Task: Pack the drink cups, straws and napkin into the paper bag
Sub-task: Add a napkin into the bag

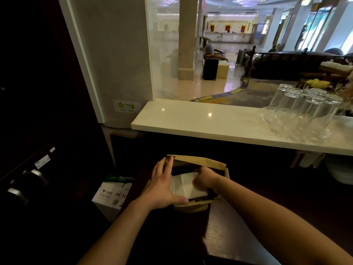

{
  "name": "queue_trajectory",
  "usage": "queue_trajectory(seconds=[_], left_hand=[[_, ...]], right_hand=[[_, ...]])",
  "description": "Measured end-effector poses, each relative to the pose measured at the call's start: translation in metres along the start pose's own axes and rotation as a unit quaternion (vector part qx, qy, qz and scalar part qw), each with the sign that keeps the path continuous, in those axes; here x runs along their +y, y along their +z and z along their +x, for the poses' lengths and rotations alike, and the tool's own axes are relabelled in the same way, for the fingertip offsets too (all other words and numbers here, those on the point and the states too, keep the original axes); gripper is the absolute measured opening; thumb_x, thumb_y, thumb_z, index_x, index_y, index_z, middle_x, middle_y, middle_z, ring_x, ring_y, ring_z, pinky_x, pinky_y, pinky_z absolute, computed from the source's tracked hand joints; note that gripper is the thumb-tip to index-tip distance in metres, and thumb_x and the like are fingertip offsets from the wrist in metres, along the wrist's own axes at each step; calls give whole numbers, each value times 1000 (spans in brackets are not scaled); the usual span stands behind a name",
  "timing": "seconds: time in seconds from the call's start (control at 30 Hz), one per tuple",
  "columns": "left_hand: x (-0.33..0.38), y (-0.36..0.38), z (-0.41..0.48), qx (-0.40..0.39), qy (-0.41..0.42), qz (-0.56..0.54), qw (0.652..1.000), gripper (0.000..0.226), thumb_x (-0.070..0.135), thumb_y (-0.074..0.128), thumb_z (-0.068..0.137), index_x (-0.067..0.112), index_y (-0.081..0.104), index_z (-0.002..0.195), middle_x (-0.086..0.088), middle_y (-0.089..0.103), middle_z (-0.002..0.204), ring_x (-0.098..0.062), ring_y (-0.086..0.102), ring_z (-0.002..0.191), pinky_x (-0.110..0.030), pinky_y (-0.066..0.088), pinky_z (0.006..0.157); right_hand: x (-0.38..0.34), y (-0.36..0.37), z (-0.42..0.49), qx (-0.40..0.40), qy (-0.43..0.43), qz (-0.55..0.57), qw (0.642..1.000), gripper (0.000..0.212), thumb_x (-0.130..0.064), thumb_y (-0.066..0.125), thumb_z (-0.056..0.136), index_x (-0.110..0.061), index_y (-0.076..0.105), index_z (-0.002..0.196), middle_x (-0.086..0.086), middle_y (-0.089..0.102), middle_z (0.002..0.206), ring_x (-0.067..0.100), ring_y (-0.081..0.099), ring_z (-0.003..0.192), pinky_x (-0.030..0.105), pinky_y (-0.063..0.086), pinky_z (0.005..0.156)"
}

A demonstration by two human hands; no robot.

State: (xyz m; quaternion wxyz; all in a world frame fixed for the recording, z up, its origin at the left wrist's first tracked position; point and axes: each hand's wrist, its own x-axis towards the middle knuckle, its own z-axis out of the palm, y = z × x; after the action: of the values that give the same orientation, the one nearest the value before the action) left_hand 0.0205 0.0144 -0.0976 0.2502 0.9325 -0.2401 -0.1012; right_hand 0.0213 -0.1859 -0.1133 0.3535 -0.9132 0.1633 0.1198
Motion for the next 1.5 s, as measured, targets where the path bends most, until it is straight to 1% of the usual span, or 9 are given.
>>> queue_trajectory(seconds=[0.07, 0.2, 0.33, 0.57, 0.87, 1.03, 1.23, 1.37, 1.5], left_hand=[[2, 0, 0, -1, 5, -1, 1000, 141, 68, 81, 57, 46, -28, 144, 16, -28, 157, -17, -17, 147, -61, 20, 116], [5, -2, 1, -3, 13, -5, 1000, 139, 68, 80, 60, 45, -28, 144, 15, -28, 158, -18, -17, 147, -61, 20, 116], [6, -4, 0, -7, 24, -11, 1000, 133, 68, 76, 65, 41, -25, 147, 12, -27, 159, -19, -15, 148, -61, 20, 116], [3, -5, -2, 4, 33, -32, 999, 116, 59, 69, 80, 41, -22, 148, 10, -22, 160, -17, -12, 148, -61, 21, 115], [-8, -1, 7, 25, 6, -205, 978, 85, 65, 47, 86, 45, -1, 152, 13, -9, 162, -17, 3, 147, -47, 20, 115], [-25, 3, 11, 85, -36, -379, 921, 58, 53, 56, 91, 53, 29, 143, 12, 16, 155, -16, 23, 141, -29, 30, 100], [-44, 2, -13, 99, -56, -510, 853, 50, 48, 66, 82, 65, 45, 124, 17, 46, 140, 2, 52, 116, -31, 47, 88], [-56, 6, -39, 84, -25, -462, 883, 83, 21, 67, 68, 45, 39, 142, 16, 47, 142, 0, 42, 130, -33, 38, 102], [-69, 17, -47, 81, -56, -357, 929, 86, -1, 76, 75, 33, 38, 143, 12, 47, 138, -7, 40, 130, -36, 33, 111]], right_hand=[[3, 0, 2, -2, 11, -88, 996, 23, -15, 54, 90, -12, 60, 112, 2, 56, 86, 19, 57, 81, 33, 53, 76], [8, -3, 9, -19, 12, -133, 991, 34, -20, 56, 88, -4, 62, 117, -4, 41, 69, 12, 42, 62, 30, 40, 76], [8, -5, 12, -11, 7, -149, 989, 36, -19, 58, 87, -3, 63, 119, -5, 38, 67, 22, 46, 85, 31, 39, 77], [3, 1, 3, 21, -28, -172, 984, 34, -18, 58, 86, -3, 62, 117, 18, 65, 115, 36, 61, 108, 40, 48, 86], [-6, -5, -32, 71, -181, -245, 950, 32, -15, 59, 91, -14, 57, 123, 9, 63, 120, 26, 60, 108, 37, 51, 92], [1, -27, -65, 120, -248, -145, 950, 34, -13, 60, 90, -19, 62, 124, 2, 66, 123, 18, 61, 112, 34, 52, 94], [26, -44, -97, 217, -278, -17, 936, 28, -3, 56, 92, -17, 70, 111, -3, 70, 107, 10, 64, 100, 26, 54, 86], [46, -48, -110, 289, -303, 67, 906, 33, 8, 59, 85, -16, 72, 103, -7, 69, 99, 4, 64, 93, 20, 53, 79], [78, -37, -113, 353, -234, 109, 899, 39, 12, 60, 77, -21, 68, 96, -12, 65, 91, 3, 62, 88, 18, 50, 74]])
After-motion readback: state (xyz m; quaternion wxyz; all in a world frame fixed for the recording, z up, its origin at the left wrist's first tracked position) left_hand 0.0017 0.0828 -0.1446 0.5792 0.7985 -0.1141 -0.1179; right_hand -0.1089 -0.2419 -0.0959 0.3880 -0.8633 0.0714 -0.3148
